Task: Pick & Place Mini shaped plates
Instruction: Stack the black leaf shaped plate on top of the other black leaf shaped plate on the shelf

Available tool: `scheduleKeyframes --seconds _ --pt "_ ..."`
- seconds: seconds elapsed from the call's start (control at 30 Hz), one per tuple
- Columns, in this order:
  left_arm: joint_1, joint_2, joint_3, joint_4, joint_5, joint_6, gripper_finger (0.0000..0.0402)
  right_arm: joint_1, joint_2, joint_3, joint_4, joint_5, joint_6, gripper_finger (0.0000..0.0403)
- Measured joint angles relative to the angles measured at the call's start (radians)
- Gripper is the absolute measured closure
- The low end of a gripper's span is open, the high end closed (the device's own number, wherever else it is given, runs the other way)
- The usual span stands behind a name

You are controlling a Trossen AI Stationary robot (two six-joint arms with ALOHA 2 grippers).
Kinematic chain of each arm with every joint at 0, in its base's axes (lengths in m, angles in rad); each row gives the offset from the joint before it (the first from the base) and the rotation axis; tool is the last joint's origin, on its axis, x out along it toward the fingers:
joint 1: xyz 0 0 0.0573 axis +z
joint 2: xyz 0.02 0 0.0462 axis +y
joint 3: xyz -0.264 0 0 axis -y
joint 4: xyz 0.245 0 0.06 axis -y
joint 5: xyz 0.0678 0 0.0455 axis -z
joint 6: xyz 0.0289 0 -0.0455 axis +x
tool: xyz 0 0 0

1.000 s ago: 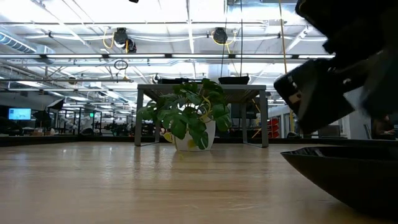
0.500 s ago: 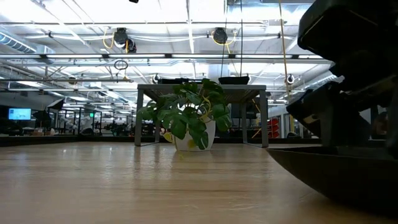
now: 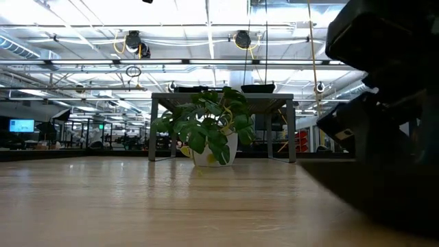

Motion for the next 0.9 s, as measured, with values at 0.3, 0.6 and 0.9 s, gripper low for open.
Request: scheduleKeyframes --seconds 0.3,0.6,0.9 --pt "0.000 0.000 0.000 0.000 0.000 0.000 0.0293 -0.006 0.026 0.001 0.006 -0.002 0.013 0.0291" --pt "0.000 0.000 0.000 0.000 0.001 0.015 0.0293 -0.009 0.022 0.000 0.014 -0.035 -0.068 0.0335" --pt "0.000 0.000 0.000 0.000 0.001 0.016 0.0293 -0.048 0.021 0.000 0.021 -0.137 -0.064 0.0387"
